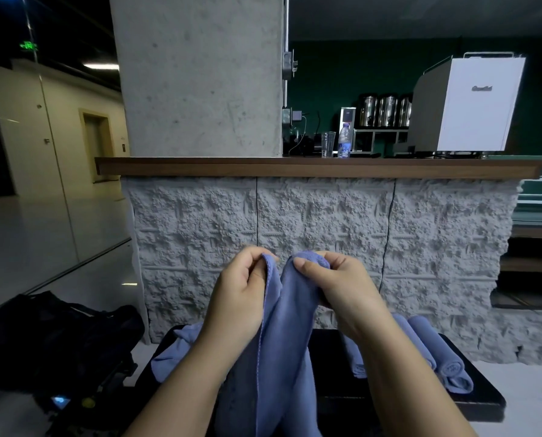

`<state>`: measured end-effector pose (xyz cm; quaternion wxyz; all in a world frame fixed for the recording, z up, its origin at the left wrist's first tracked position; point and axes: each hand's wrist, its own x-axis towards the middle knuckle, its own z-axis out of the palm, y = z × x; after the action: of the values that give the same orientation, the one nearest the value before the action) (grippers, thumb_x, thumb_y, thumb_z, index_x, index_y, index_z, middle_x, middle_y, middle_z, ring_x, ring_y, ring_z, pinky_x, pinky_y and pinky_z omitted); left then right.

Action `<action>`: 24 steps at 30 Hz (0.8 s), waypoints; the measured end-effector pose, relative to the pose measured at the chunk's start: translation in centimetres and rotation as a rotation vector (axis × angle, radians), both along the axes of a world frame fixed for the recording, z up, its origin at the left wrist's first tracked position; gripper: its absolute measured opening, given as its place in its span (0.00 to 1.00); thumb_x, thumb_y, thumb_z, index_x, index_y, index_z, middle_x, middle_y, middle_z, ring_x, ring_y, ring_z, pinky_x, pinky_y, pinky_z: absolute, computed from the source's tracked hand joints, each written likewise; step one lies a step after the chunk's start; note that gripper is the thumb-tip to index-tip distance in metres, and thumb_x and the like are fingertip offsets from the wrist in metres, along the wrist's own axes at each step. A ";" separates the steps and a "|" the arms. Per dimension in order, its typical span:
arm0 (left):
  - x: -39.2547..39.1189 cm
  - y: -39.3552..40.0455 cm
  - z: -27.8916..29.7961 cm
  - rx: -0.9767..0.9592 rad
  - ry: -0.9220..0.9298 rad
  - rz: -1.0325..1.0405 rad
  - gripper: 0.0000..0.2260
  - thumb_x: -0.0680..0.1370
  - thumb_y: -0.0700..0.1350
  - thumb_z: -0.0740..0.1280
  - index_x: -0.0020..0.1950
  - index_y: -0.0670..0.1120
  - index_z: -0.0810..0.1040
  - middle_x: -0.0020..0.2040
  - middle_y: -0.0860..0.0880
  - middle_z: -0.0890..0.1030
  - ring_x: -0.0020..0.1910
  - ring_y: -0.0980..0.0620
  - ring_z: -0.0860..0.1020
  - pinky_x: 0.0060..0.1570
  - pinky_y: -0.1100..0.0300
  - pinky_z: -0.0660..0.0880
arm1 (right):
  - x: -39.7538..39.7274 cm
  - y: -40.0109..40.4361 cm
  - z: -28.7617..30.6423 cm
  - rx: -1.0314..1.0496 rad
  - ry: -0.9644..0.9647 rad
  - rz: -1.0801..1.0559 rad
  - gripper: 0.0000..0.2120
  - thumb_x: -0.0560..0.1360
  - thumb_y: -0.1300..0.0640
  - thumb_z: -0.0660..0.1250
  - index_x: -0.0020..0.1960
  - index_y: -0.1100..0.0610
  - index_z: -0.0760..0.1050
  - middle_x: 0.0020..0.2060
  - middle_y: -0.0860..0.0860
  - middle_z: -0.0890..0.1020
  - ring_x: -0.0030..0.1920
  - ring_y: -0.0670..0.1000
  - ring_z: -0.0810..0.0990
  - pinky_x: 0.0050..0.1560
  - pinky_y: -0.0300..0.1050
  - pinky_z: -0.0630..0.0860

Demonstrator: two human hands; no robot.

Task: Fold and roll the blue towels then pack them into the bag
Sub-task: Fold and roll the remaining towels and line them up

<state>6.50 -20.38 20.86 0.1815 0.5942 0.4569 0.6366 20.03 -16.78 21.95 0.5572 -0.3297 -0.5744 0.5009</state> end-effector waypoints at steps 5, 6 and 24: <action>0.4 -0.1 -0.4 0.141 0.249 0.015 0.07 0.76 0.46 0.59 0.41 0.54 0.76 0.41 0.52 0.78 0.43 0.61 0.76 0.45 0.67 0.71 | 0.1 -0.5 0.1 0.174 -0.258 0.099 0.09 0.79 0.64 0.62 0.44 0.62 0.81 0.39 0.57 0.83 0.42 0.50 0.77 0.46 0.47 0.73; 0.4 0.0 -0.4 0.161 0.293 0.042 0.06 0.75 0.46 0.60 0.42 0.52 0.76 0.41 0.52 0.77 0.43 0.60 0.75 0.45 0.69 0.69 | 0.3 -0.7 0.3 0.196 -0.313 0.126 0.10 0.79 0.63 0.61 0.45 0.63 0.80 0.38 0.56 0.82 0.41 0.50 0.76 0.45 0.47 0.71; 0.2 -0.2 -0.1 0.216 0.361 0.194 0.09 0.74 0.43 0.70 0.39 0.52 0.71 0.37 0.54 0.75 0.38 0.59 0.73 0.37 0.66 0.68 | 0.6 -2.6 1.6 0.122 -0.284 0.420 0.14 0.80 0.70 0.50 0.49 0.64 0.74 0.21 0.42 0.74 0.22 0.37 0.70 0.26 0.26 0.64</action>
<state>6.67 -20.55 20.79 -0.0300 0.6679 0.4661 0.5795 20.62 -19.36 23.52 0.3736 -0.2360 -0.7319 0.5187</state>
